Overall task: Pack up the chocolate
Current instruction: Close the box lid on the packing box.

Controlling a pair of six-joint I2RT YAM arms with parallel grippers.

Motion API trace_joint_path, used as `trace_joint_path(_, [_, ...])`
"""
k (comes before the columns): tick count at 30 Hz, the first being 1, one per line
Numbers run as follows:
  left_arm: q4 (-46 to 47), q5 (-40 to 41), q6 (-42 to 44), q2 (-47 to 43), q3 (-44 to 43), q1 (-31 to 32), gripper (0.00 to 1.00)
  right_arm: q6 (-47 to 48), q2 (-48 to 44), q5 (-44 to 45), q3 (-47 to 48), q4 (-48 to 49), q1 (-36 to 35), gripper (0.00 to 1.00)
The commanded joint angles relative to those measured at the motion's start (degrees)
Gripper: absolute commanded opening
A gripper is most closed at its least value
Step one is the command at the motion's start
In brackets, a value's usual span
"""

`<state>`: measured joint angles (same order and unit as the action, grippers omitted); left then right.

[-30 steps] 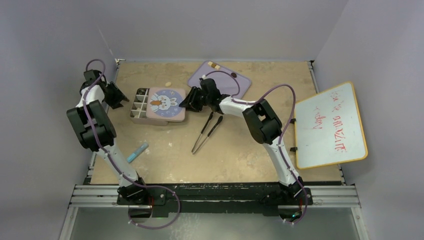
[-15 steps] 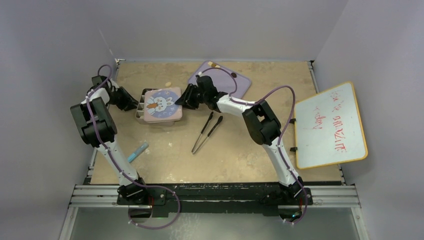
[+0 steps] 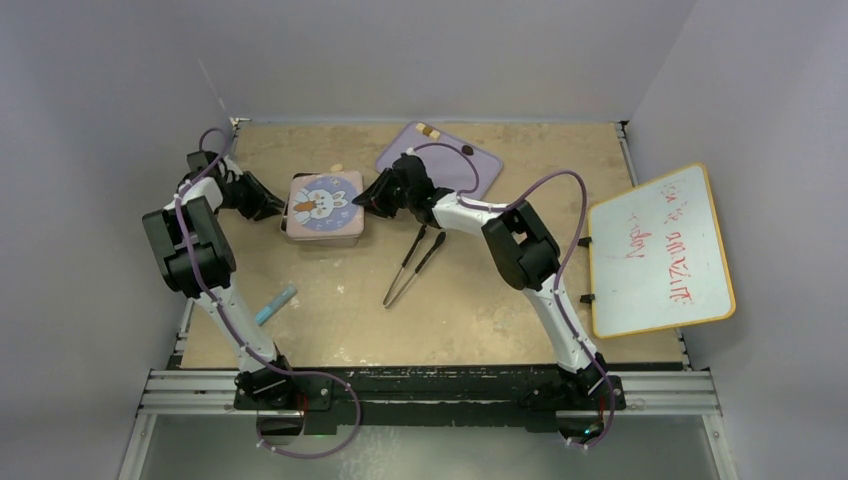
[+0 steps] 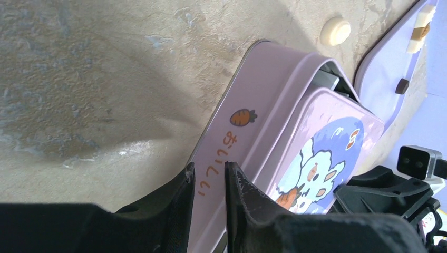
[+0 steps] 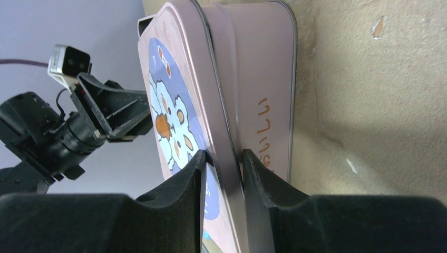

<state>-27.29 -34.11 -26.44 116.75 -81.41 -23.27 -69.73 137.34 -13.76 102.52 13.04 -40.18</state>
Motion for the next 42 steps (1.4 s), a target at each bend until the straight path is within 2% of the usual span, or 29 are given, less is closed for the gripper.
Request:
trace_joint_path(1, [1.0,-3.8,-0.8,-3.3,0.9,0.7,0.25,-6.2,0.4,5.4,-2.1,5.5,-0.6,0.09])
trace_joint_path(3, [0.8,-2.9,-0.1,-3.0,1.4,0.7,0.25,-7.6,0.2,5.4,-3.7,7.5,-0.5,0.04])
trace_joint_path(8, [0.3,-3.7,0.6,-1.6,1.5,0.7,0.25,-10.8,-0.8,3.4,-9.1,15.9,-0.2,0.00])
trace_joint_path(14, [-0.6,-3.2,1.2,-2.3,2.3,0.7,0.25,-15.0,-0.8,0.8,-11.6,23.6,0.4,0.03])
trace_joint_path(22, [-0.9,-3.1,3.1,-3.1,5.3,1.0,0.25,-21.6,-1.3,-0.5,-15.7,32.6,0.5,0.00])
trace_joint_path(30, [-0.1,-2.7,2.2,-4.7,6.0,2.1,0.27,-26.9,0.0,0.1,-17.2,38.4,0.7,0.00])
trace_joint_path(37, [-1.2,-2.8,3.5,-6.7,5.9,2.1,0.28,-28.6,-2.5,-2.0,-23.1,44.2,1.1,0.01])
trace_joint_path(42, [-2.2,0.3,3.4,-9.5,5.4,2.1,0.32,-29.3,-1.7,-3.0,-23.3,42.9,1.6,0.35])
